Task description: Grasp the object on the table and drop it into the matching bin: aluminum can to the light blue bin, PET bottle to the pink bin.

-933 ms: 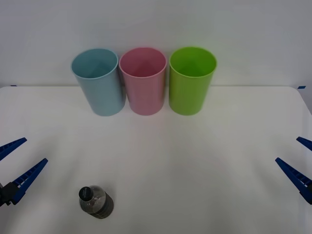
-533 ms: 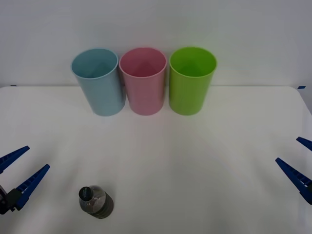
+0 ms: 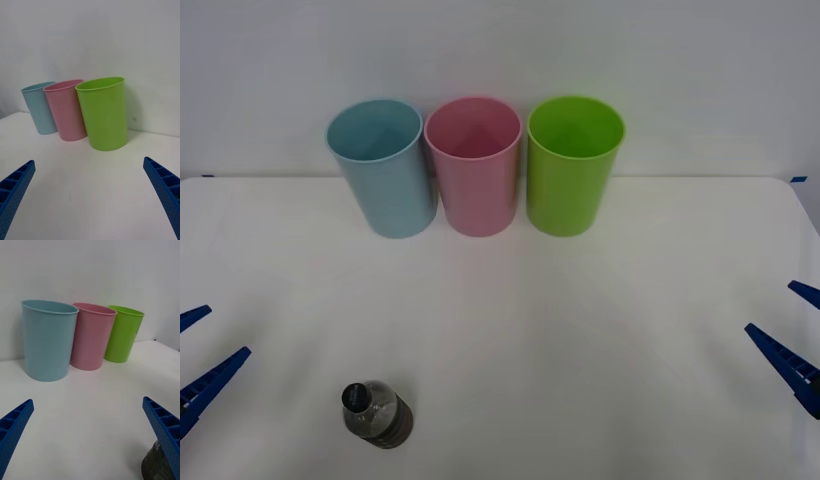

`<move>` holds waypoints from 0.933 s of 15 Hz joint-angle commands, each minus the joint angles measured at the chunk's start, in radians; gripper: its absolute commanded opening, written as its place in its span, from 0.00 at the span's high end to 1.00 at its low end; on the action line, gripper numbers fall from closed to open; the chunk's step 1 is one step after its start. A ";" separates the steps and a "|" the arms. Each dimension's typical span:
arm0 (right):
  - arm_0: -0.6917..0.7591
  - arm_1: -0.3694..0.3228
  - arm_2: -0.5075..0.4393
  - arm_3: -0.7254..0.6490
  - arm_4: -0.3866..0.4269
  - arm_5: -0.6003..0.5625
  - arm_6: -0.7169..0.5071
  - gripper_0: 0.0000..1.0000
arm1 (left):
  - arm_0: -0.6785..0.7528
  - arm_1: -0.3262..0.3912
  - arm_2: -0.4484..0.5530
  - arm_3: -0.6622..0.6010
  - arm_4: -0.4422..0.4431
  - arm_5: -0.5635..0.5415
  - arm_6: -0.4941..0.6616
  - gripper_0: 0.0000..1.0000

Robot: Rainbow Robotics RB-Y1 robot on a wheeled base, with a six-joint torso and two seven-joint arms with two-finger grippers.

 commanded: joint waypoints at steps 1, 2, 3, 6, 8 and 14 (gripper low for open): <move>0.000 0.000 0.000 0.000 0.000 0.000 0.000 0.00 | 0.002 0.085 0.000 0.064 0.016 -0.037 -0.017 0.00; 0.000 0.000 0.000 0.000 0.000 0.000 0.000 0.00 | 0.008 0.109 -0.003 0.066 0.016 -0.039 -0.023 0.00; 0.000 0.000 0.000 0.000 0.000 0.000 0.000 0.00 | 0.022 0.143 -0.016 0.066 0.016 -0.039 -0.032 0.00; 0.000 0.000 0.000 0.000 0.000 0.000 0.000 0.00 | 0.048 0.215 -0.057 0.066 0.016 -0.039 -0.089 0.00; 0.000 0.000 0.000 0.000 0.000 0.000 0.000 0.00 | 0.063 0.247 -0.088 0.066 0.016 -0.041 -0.124 0.00; 0.000 0.000 0.000 0.000 0.000 0.000 0.000 0.00 | 0.082 0.350 -0.250 0.080 0.013 -0.039 -0.271 0.00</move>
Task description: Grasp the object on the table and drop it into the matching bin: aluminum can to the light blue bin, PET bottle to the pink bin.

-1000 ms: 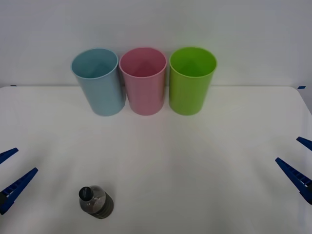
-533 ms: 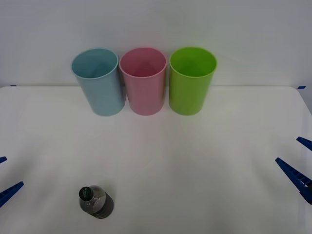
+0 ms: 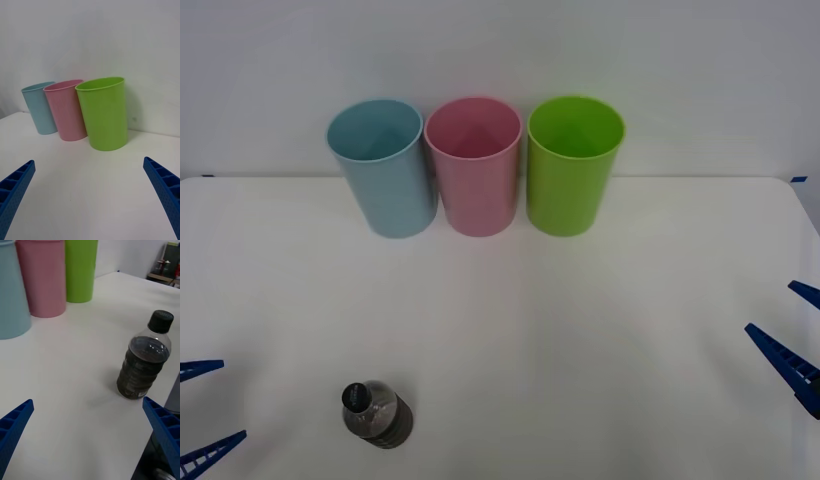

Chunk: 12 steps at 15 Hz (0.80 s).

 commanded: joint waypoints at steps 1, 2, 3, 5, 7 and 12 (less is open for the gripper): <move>0.000 0.000 0.000 0.000 0.000 0.000 0.000 0.00 | -0.008 0.035 -0.074 0.001 -0.013 -0.003 -0.043 0.00; 0.000 0.000 0.000 0.000 0.000 0.000 0.000 0.00 | -0.015 0.034 -0.078 -0.001 -0.038 -0.009 -0.051 0.00; 0.000 0.000 0.000 0.000 0.000 0.000 0.000 0.00 | -0.027 0.034 -0.092 0.001 -0.050 -0.014 -0.057 0.00; 0.000 0.000 0.000 0.000 0.000 0.000 0.000 0.00 | -0.046 0.035 -0.129 0.001 -0.053 -0.014 -0.058 0.00; 0.000 0.000 0.000 0.000 0.000 0.000 0.000 0.00 | -0.066 0.035 -0.175 0.010 -0.048 -0.012 -0.052 0.00; 0.000 0.000 0.000 0.000 0.000 0.000 0.000 0.00 | -0.164 0.035 -0.324 0.128 0.005 -0.019 -0.071 0.00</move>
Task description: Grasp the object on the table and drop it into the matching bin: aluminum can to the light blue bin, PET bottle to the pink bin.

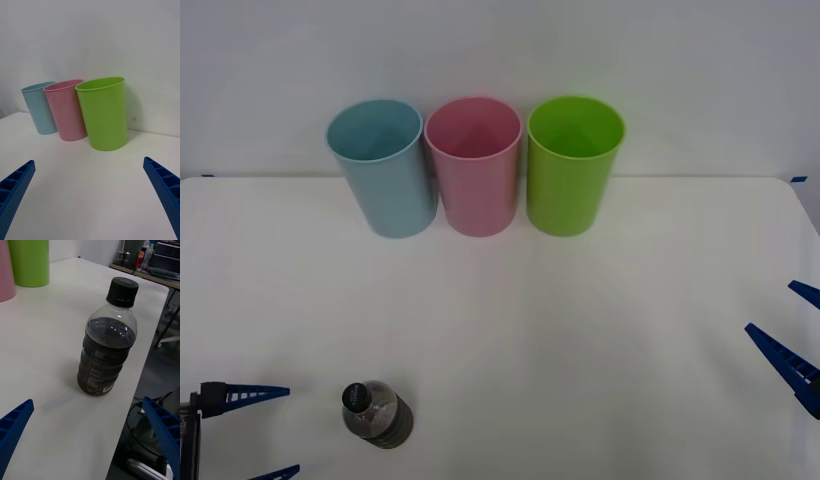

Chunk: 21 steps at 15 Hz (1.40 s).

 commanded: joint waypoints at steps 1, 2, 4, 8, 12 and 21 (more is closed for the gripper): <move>0.000 0.000 0.000 0.000 0.000 0.000 0.000 0.00 | -0.051 -0.001 -0.082 0.061 0.040 -0.004 -0.014 0.00; 0.000 0.000 0.000 0.000 0.000 0.000 0.000 0.00 | -0.059 -0.001 -0.105 0.070 0.052 -0.004 -0.019 0.00; 0.000 0.000 0.000 0.000 0.000 0.000 0.000 0.00 | -0.059 -0.005 -0.137 0.073 0.086 -0.003 -0.031 0.00; 0.000 0.000 0.000 0.000 0.000 0.000 0.000 0.00 | -0.065 -0.061 -0.146 0.116 0.127 -0.003 -0.138 0.00; 0.000 0.000 0.000 0.000 0.000 0.000 0.000 0.00 | -0.092 -0.133 -0.148 0.189 0.135 -0.004 -0.232 0.00; 0.000 0.000 0.000 0.000 0.000 0.000 0.000 0.00 | -0.103 -0.265 -0.149 0.191 0.106 0.017 -0.247 0.00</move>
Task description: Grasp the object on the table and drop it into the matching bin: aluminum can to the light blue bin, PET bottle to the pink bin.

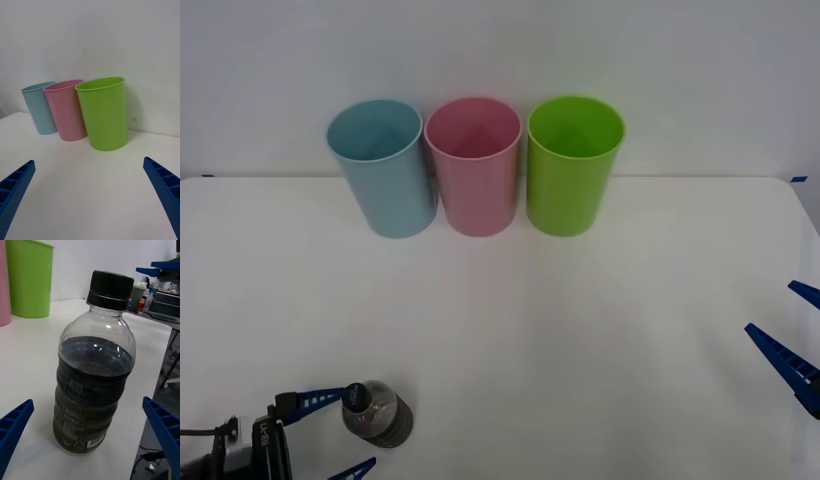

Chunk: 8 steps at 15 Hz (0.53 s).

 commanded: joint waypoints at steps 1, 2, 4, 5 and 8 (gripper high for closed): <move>0.000 0.000 0.000 0.000 0.000 0.000 0.000 0.00 | -0.014 -0.037 0.006 0.000 -0.030 0.021 -0.007 0.00; 0.000 0.000 0.000 0.000 0.000 0.000 0.000 0.00 | -0.020 -0.051 0.007 0.000 -0.039 0.030 -0.010 0.00; 0.000 0.000 0.000 0.000 0.000 0.000 0.000 0.00 | -0.035 -0.074 0.020 0.006 -0.068 0.033 -0.011 0.00; 0.000 0.000 0.000 0.000 0.000 0.000 0.000 0.00 | -0.040 -0.085 0.027 0.009 -0.082 0.033 -0.011 0.00; 0.000 0.000 0.000 0.000 0.000 0.000 0.000 0.00 | -0.048 -0.119 0.047 0.011 -0.114 0.033 -0.010 0.00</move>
